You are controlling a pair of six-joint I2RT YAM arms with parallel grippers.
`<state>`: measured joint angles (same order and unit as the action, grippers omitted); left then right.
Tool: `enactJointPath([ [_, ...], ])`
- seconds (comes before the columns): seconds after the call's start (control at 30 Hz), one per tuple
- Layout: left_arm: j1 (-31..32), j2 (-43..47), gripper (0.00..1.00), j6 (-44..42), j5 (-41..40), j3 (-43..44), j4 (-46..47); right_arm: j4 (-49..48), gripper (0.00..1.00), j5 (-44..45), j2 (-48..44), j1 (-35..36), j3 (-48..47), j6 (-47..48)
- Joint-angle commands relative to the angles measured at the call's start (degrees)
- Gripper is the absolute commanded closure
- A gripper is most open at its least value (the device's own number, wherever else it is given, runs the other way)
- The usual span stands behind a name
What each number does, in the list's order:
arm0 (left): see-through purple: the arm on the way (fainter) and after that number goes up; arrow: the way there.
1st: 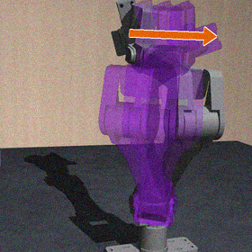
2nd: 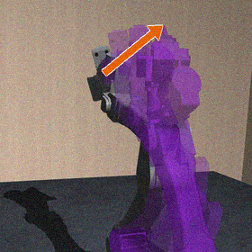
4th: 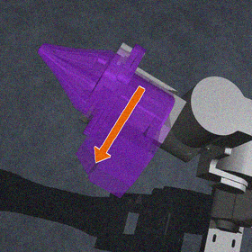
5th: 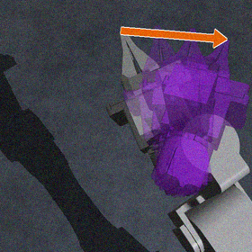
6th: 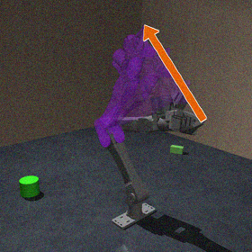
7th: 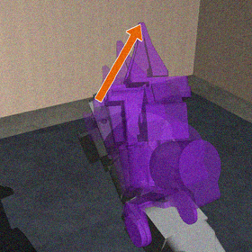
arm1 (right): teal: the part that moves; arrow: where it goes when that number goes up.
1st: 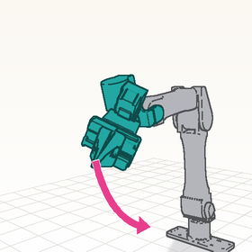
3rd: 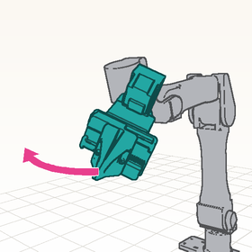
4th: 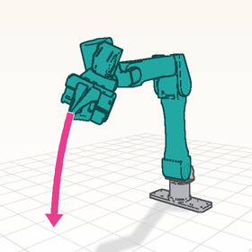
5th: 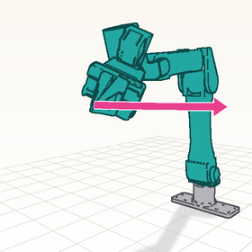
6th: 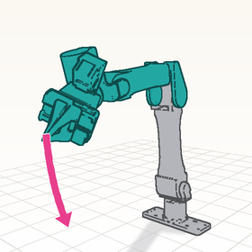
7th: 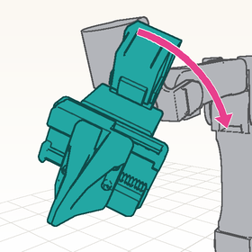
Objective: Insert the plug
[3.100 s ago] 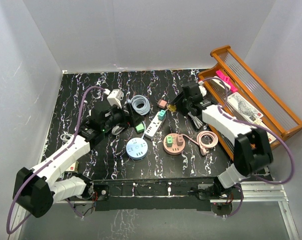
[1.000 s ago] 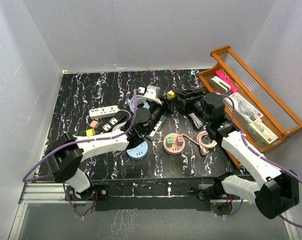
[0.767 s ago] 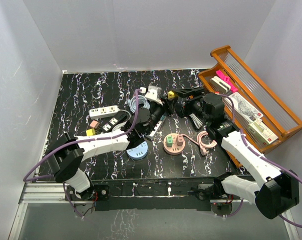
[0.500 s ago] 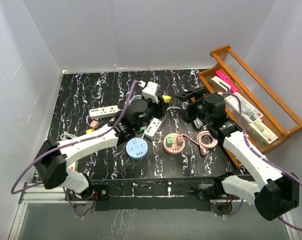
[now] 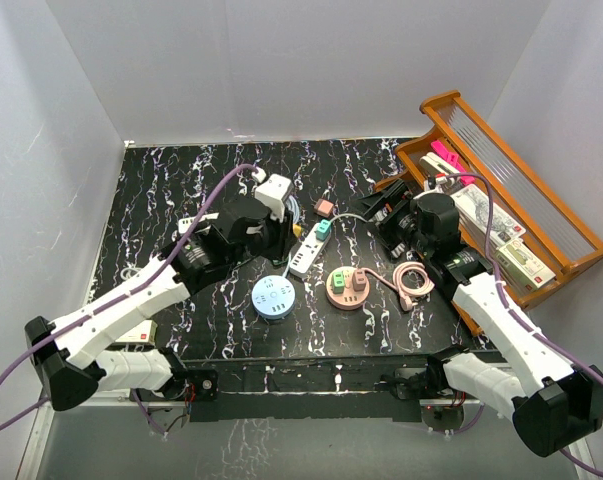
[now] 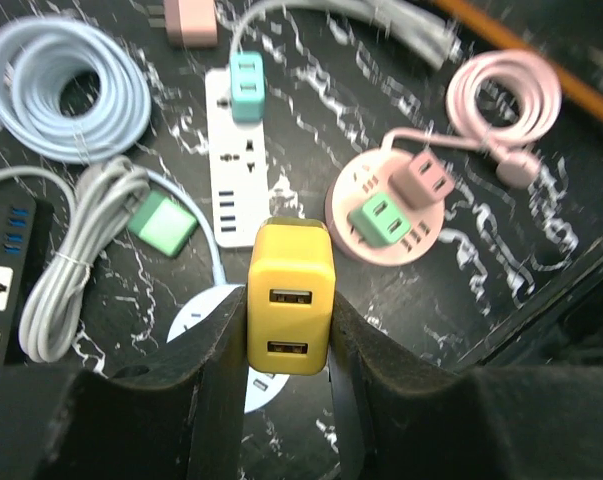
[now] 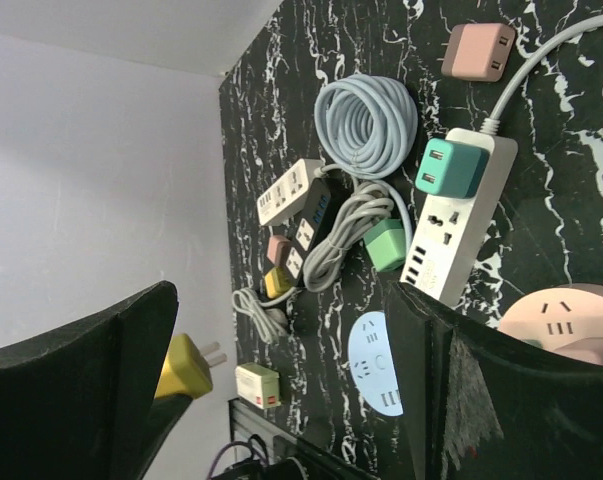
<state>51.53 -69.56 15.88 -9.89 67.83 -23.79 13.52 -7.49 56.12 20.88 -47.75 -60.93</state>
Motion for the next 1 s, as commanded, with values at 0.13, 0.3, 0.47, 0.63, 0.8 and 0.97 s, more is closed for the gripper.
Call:
enactJointPath([
  [0.13,-1.1,-8.0,1.00,-6.1,4.5,0.8,-4.0,1.6,0.18,0.8,-1.9,-0.1,-2.0,7.7],
  [0.3,-3.2,-14.4,1.00,-3.5,5.9,6.1,-5.0,5.3,0.19,4.0,-3.8,-0.2,-1.7,7.7],
  [0.47,-3.6,-19.3,1.00,-2.5,7.5,8.9,-6.2,8.5,0.19,7.6,-6.6,-0.1,-1.6,8.1],
  [0.63,-5.0,-27.6,1.00,-2.9,8.3,18.6,-12.5,11.2,0.20,11.3,-9.9,-0.1,-2.0,8.8],
  [0.8,-5.1,-37.4,1.00,-1.9,8.6,32.1,-23.6,16.1,0.24,18.4,-14.1,-0.1,-3.3,7.3],
  [0.97,-5.1,-42.6,1.00,-2.6,8.8,36.6,-27.7,15.6,0.25,21.7,-17.8,-0.1,-2.6,6.4],
])
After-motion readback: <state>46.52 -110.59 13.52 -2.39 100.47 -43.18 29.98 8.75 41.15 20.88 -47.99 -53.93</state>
